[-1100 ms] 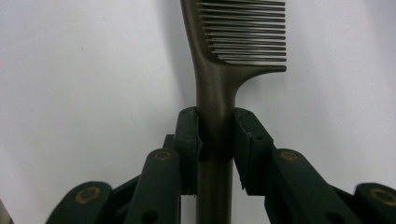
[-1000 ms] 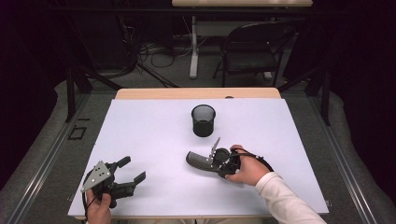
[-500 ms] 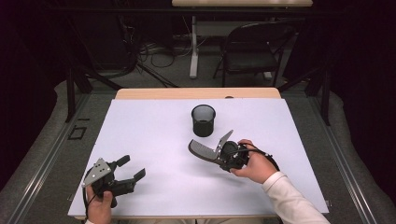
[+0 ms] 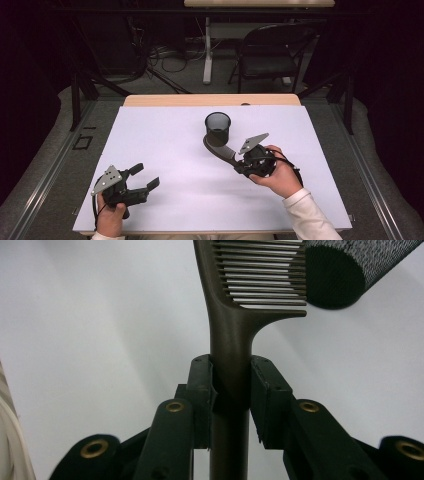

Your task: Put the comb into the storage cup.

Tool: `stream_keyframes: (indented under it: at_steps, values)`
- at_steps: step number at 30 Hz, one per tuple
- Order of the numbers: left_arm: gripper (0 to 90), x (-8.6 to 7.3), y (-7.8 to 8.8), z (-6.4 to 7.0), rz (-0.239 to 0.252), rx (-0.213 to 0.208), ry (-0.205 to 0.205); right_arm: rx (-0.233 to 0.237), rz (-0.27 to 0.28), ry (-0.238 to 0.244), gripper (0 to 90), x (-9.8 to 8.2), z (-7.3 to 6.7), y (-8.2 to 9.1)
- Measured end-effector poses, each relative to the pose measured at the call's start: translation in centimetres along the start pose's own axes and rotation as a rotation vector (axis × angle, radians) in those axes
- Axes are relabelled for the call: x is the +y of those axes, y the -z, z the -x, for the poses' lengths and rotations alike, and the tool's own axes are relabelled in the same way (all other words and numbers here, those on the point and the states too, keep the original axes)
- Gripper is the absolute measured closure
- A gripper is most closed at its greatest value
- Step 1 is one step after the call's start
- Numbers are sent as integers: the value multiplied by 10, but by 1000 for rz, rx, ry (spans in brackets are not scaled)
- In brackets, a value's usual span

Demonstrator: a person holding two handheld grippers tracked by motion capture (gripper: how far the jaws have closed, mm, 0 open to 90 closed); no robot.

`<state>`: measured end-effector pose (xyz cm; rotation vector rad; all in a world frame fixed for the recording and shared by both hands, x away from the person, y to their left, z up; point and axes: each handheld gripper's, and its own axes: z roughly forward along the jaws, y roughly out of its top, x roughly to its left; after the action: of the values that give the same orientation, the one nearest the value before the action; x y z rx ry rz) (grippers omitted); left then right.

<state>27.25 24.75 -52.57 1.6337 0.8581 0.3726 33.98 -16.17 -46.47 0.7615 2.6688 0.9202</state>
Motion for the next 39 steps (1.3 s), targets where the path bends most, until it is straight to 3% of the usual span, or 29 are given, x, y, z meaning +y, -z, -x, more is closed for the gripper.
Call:
stream_keyframes:
  at_steps: [9,12,19,24,35,39]
  values:
    - [158,10,-6,6,19,-28,21,-25,69,-7,731,0,-3,7]
    - [167,13,-9,9,24,-18,14,-17,117,-16,730,2,-2,11]
    - [179,20,-18,18,11,-31,5,-24,151,-6,731,2,-1,12]
    - [249,30,-21,22,21,-33,6,-52,188,-6,730,0,-3,13]
    - [348,57,-31,34,-17,-32,-22,-98,266,-18,731,-4,-3,16]
    - [361,67,-37,42,1,-16,-20,-108,304,-28,731,-8,-1,21]
